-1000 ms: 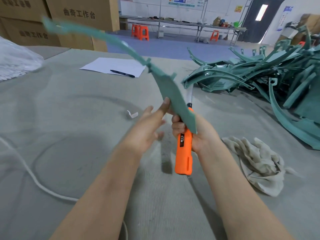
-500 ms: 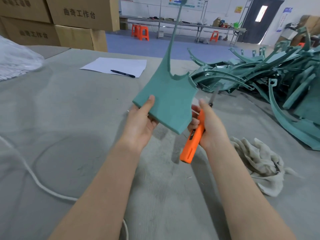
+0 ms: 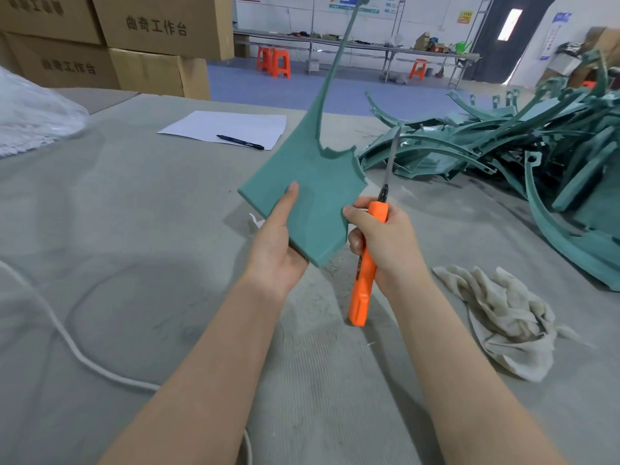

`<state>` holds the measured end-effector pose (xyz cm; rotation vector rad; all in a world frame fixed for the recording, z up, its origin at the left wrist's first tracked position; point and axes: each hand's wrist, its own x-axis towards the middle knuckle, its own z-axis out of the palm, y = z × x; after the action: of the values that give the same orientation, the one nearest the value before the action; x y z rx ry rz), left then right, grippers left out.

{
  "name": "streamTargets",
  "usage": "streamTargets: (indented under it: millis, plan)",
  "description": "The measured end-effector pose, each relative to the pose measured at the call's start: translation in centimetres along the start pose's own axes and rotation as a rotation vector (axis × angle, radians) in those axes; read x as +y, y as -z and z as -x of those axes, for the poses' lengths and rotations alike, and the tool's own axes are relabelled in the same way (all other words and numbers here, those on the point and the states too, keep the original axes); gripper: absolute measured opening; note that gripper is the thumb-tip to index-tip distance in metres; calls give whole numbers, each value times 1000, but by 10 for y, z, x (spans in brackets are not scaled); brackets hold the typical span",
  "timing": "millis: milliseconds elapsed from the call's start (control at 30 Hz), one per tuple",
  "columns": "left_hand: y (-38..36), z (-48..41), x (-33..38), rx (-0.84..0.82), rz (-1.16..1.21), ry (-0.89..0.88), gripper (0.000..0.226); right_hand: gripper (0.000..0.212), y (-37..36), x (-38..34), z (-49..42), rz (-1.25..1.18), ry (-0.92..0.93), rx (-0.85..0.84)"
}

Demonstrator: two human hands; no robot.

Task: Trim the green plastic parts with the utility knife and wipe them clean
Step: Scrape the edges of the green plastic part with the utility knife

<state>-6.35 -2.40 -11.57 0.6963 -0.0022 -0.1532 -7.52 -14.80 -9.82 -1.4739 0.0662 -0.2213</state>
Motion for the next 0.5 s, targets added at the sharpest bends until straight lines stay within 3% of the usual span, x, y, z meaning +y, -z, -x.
streamTargets:
  millis: [167,267,400,500]
  plan:
    - [-1,-1,-5,-17,3,40,23,17,0,2,0,20,-18,26]
    - [-1,-2,-1,61,26,17,22,13,10,-1,-2,82,32,-2]
    - [4,1,12,174,110,-44,7,50,28,0,-8,386,208,178]
    - [4,5,16,217,90,-51,3,56,30,6,-10,545,305,247]
